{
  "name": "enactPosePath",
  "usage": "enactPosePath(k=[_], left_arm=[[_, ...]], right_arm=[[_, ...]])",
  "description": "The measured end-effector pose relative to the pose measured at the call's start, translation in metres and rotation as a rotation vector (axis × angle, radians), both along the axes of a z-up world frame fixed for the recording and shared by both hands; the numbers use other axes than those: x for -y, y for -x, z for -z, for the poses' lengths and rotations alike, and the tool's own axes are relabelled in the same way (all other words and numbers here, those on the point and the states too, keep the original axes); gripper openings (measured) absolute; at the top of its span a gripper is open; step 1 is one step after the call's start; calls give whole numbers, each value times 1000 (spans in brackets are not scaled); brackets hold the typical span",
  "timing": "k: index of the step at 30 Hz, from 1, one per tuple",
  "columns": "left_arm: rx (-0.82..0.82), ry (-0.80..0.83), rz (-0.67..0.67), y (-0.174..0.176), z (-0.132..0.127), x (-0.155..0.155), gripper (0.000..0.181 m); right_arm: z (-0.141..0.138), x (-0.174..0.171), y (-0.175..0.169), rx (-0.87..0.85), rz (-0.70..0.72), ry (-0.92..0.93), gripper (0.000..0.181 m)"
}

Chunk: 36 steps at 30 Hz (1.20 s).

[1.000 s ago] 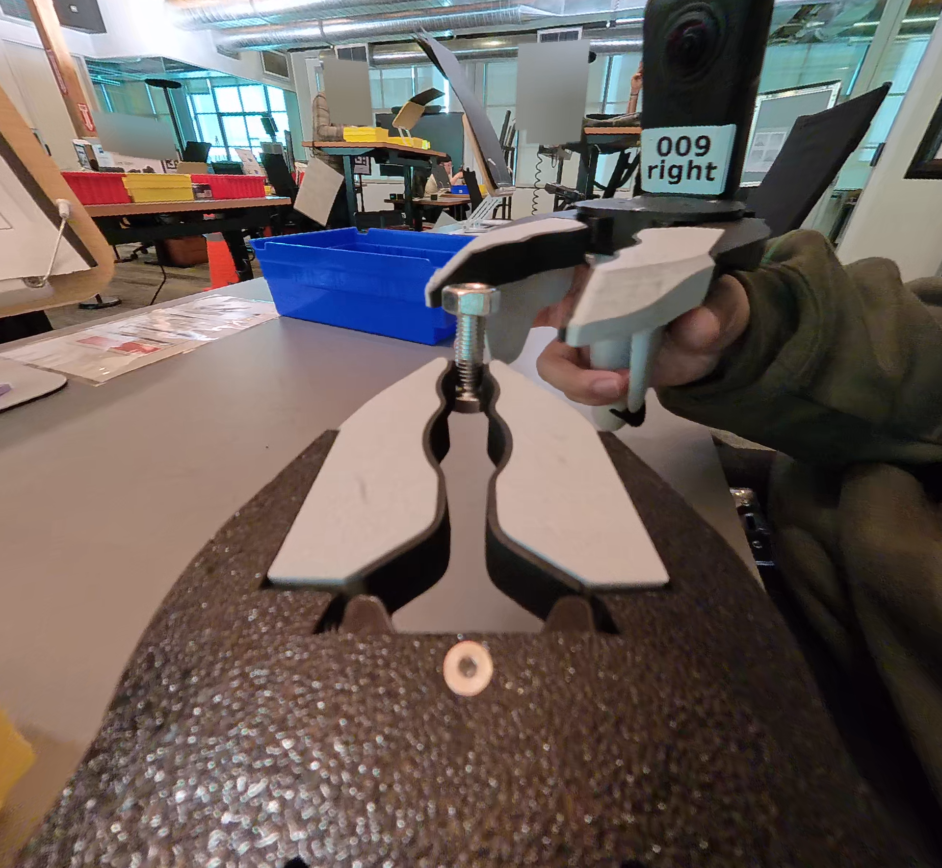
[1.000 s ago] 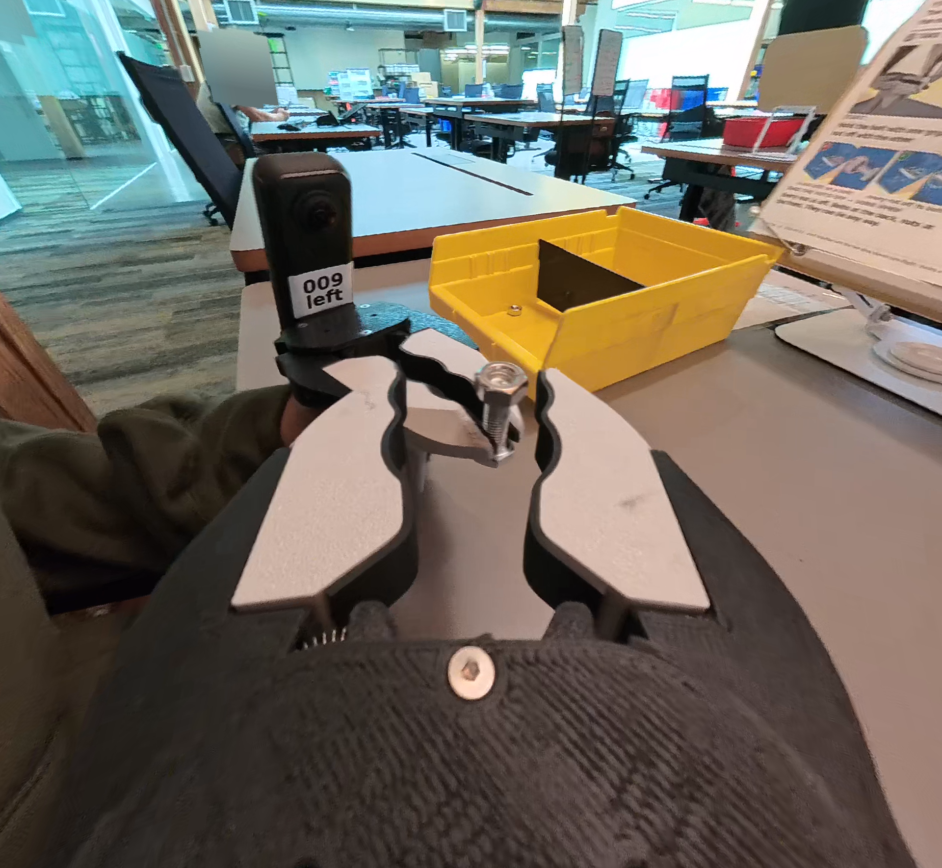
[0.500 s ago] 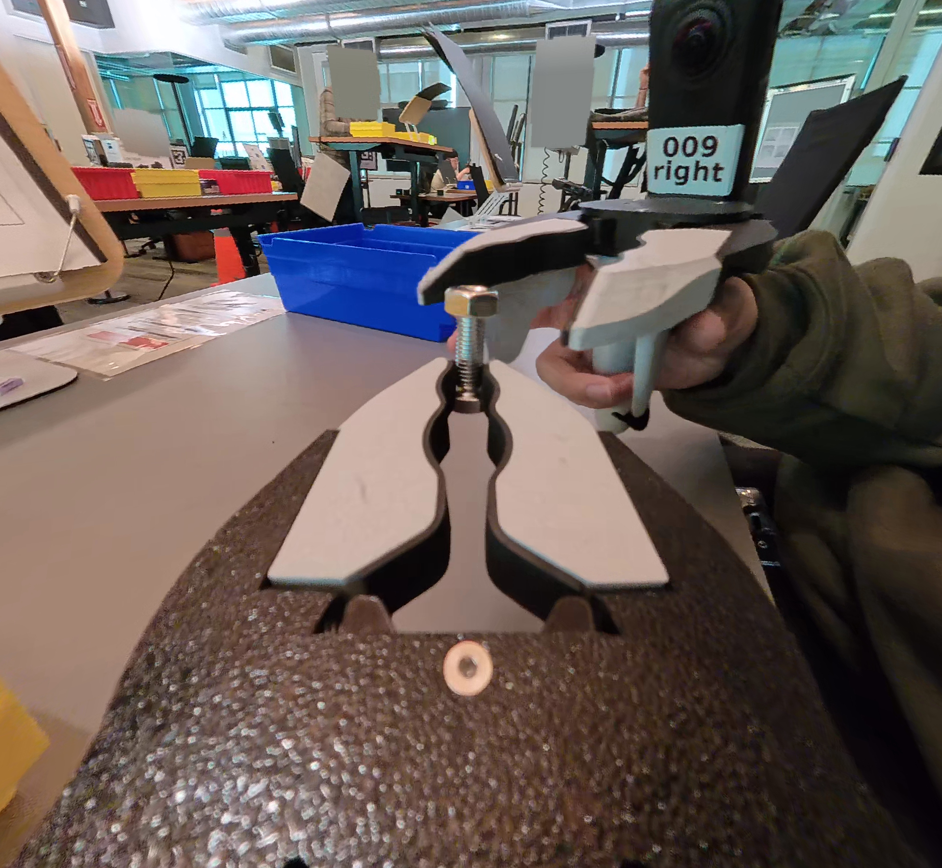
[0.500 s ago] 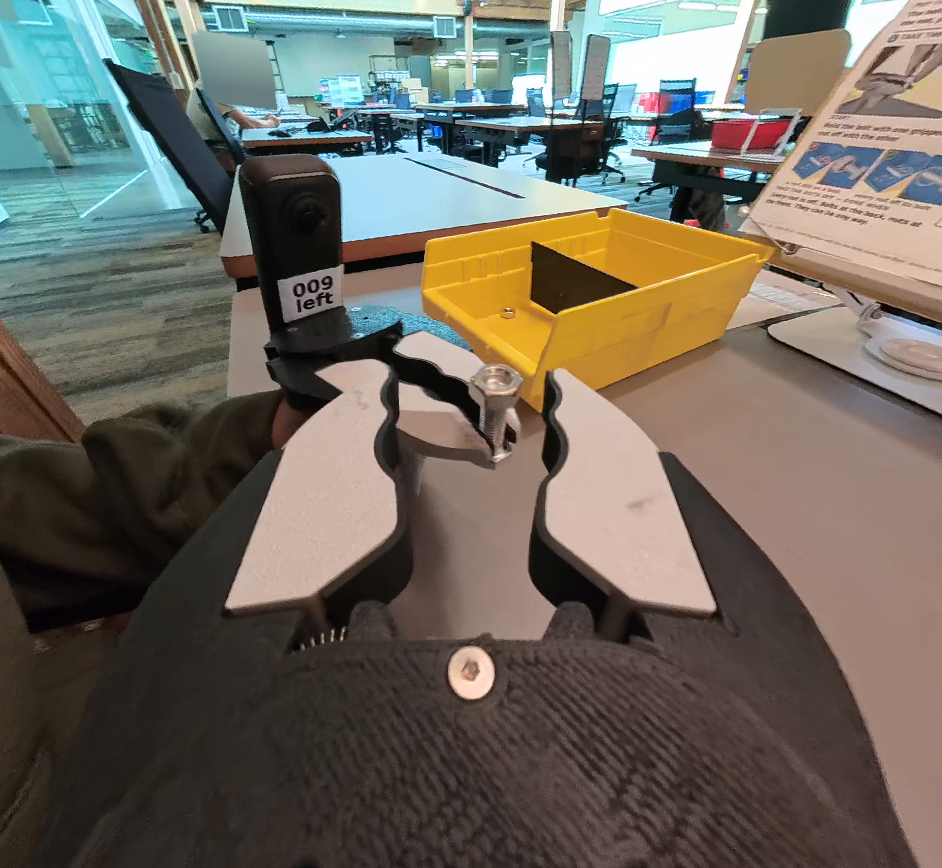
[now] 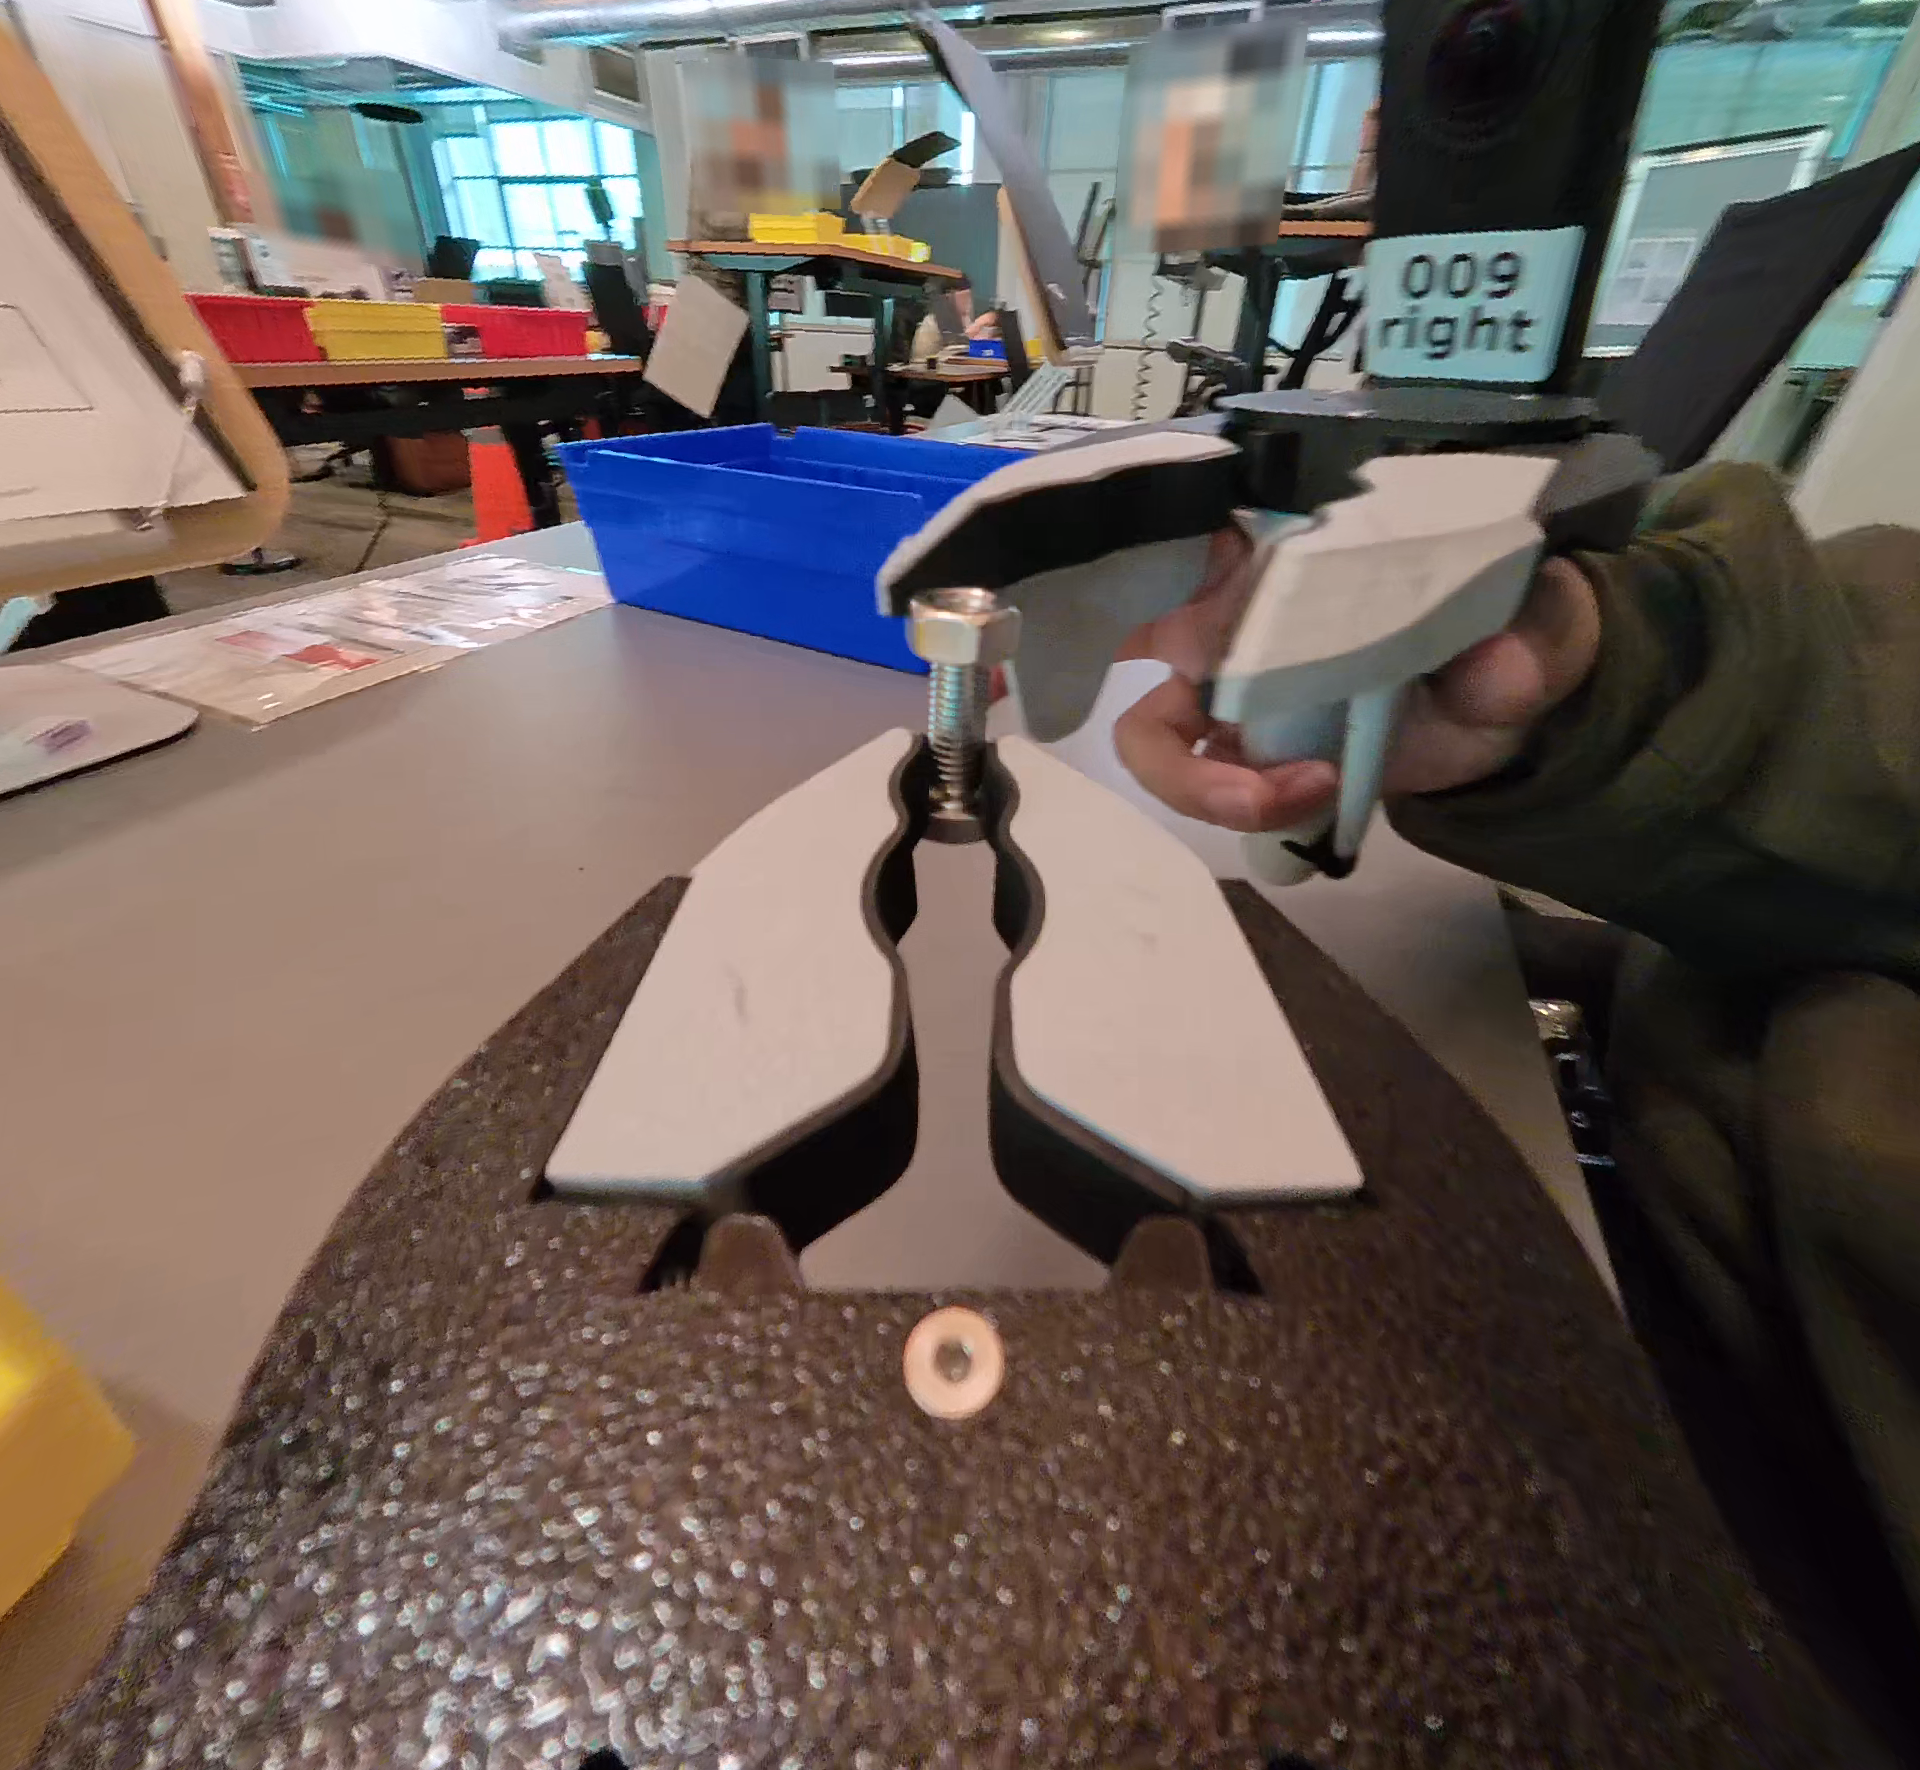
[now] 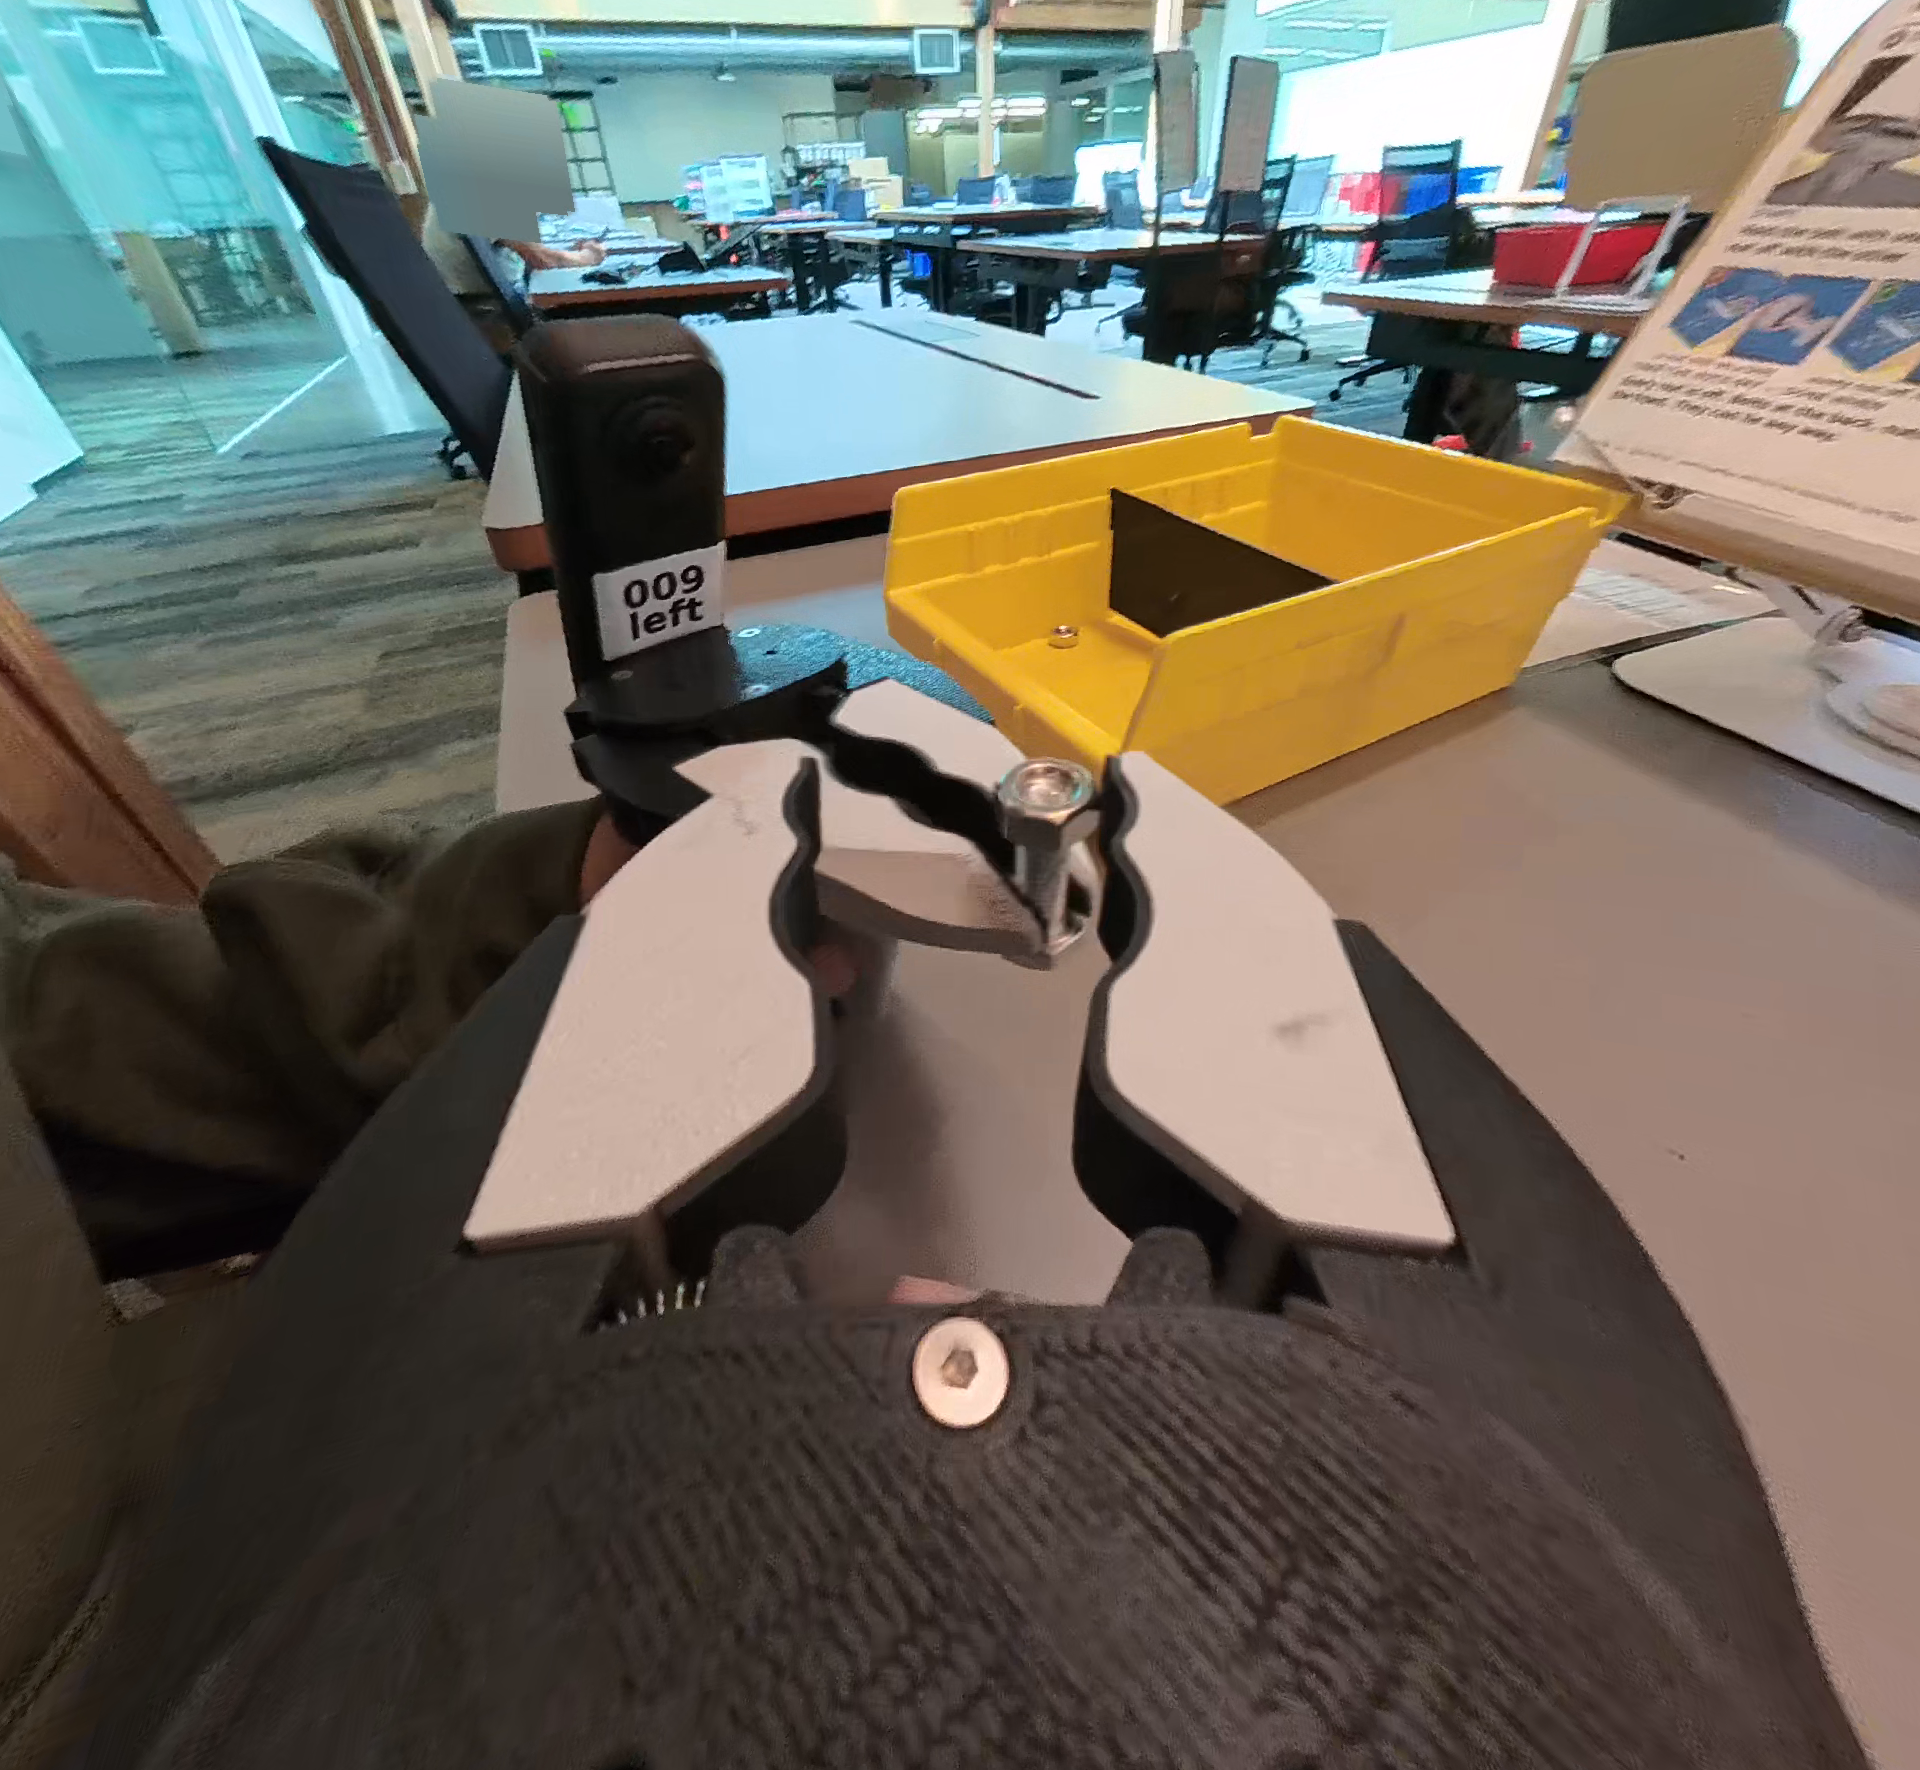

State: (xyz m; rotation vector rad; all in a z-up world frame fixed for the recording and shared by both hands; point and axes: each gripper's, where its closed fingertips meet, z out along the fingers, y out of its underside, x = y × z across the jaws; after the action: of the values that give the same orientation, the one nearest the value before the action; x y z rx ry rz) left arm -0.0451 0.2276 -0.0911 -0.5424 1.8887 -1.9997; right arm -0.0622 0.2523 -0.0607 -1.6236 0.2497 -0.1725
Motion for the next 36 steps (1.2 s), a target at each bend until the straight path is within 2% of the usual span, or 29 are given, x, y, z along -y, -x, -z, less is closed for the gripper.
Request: enactPosePath(k=[2, 3, 4, 5, 9, 12, 13, 15, 16, 17, 18, 22, 25, 27, 30, 31, 32, 33, 36], left_arm=[[-20, 11, -58, -7, 1, -7, 9], [-35, 27, -78, -10, 0, -11, 9], [-42, 40, -74, -10, -1, -12, 9], [-41, 45, -68, -10, -1, -13, 9], [-34, 21, -28, -5, 1, -5, 9], [-35, 14, -11, -3, 1, -2, 9], [-39, 15, -27, -5, 1, -4, 9], [-41, 20, -58, -8, 1, -8, 9], [-51, 27, -82, -11, 1, -11, 9], [-60, 36, -88, -12, 1, -14, 9], [-61, 44, -78, -11, 0, -14, 9], [-57, 36, -45, -8, 1, -9, 9], [-59, 21, -12, -4, 2, -4, 9], [-60, 16, -21, -5, 3, -4, 9], [-68, 17, -78, -11, 4, -10, 9], [-77, 26, -88, -13, 4, -12, 9], [-86, 33, -78, -12, 3, -12, 9], [-89, 33, -77, -12, 4, -12, 9], [-85, 13, -61, -10, 5, -8, 9]], right_arm=[[2, 1, 0, 4, 9, 21, 52], [2, 3, 1, 2, -7, 28, 44], [2, 3, 9, -9, -68, 29, 29], [2, 3, 11, -23, -84, 21, 31], [-1, 7, -11, -12, 66, -20, 54], [1, 2, -10, -39, 49, -15, 58], [2, 0, -6, -38, 24, -7, 52], [2, -1, -3, -26, 11, 8, 52], [2, 0, -2, -20, 1, 19, 46], [3, 0, 8, -19, -72, 30, 22], [2, -1, 15, -31, -127, 31, 21], [1, 3, -8, 7, 37, 13, 48], [3, 1, -15, -57, 69, -8, 64], [5, -3, -7, -77, 13, -7, 56], [5, -4, -2, -86, -15, 7, 55], [4, -2, 0, -91, -42, 15, 45], [4, -1, 9, -96, -113, 18, 25], [3, -1, 12, -105, -134, 12, 27], [1, 3, -7, -55, 7, -10, 40]])
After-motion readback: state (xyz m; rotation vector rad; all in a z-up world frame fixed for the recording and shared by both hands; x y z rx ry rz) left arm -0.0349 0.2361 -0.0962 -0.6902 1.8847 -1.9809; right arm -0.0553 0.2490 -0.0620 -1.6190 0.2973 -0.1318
